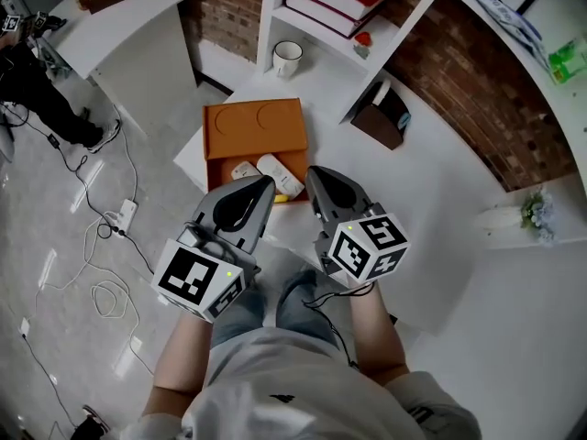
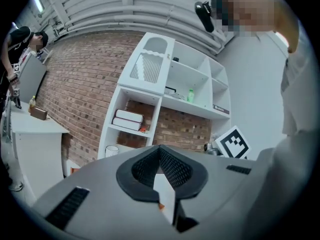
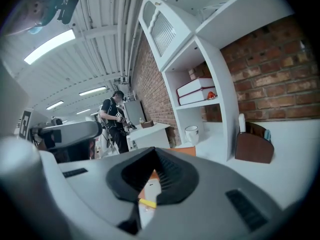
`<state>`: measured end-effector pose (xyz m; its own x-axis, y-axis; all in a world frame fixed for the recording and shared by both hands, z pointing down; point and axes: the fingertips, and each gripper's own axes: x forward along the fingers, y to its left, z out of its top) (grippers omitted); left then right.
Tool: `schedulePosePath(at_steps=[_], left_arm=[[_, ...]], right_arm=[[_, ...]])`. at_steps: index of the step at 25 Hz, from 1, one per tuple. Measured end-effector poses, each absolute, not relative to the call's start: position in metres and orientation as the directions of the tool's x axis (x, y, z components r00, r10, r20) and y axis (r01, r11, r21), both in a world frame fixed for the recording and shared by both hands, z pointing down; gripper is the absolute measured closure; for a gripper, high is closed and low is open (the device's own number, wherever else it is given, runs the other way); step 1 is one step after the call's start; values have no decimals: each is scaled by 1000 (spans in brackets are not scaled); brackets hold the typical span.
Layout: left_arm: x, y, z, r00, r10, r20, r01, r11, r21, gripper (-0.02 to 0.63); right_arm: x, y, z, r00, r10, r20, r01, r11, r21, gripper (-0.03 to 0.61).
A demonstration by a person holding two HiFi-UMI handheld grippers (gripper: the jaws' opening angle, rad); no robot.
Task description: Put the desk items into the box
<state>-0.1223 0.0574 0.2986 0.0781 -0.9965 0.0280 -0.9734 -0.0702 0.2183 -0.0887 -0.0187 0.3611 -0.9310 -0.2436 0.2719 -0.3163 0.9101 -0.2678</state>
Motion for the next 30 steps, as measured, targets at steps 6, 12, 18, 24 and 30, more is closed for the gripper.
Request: schedulePosePath(at_steps=[6, 12, 18, 24, 30], left_arm=[[-100, 39, 295, 157, -987, 20, -967, -150, 207, 601], [-86, 27, 291, 204, -979, 17, -959, -197, 202, 600], [-72, 17, 289, 254, -967, 15, -949, -247, 197, 601], [-60, 10, 289, 296, -955, 16, -938, -288, 191, 601], [-53, 8, 288, 320, -947, 17, -932, -312, 184, 601]], right_arm=[[-66, -26, 341, -928, -300, 221, -352, 900, -256, 569], [-50, -28, 322, -924, -334, 186, -371, 901, -225, 569], [-36, -27, 308, -916, -368, 160, -396, 895, -206, 569], [-25, -22, 297, -914, -382, 138, -403, 895, -190, 569], [-20, -14, 287, -918, -379, 115, -394, 904, -167, 569]])
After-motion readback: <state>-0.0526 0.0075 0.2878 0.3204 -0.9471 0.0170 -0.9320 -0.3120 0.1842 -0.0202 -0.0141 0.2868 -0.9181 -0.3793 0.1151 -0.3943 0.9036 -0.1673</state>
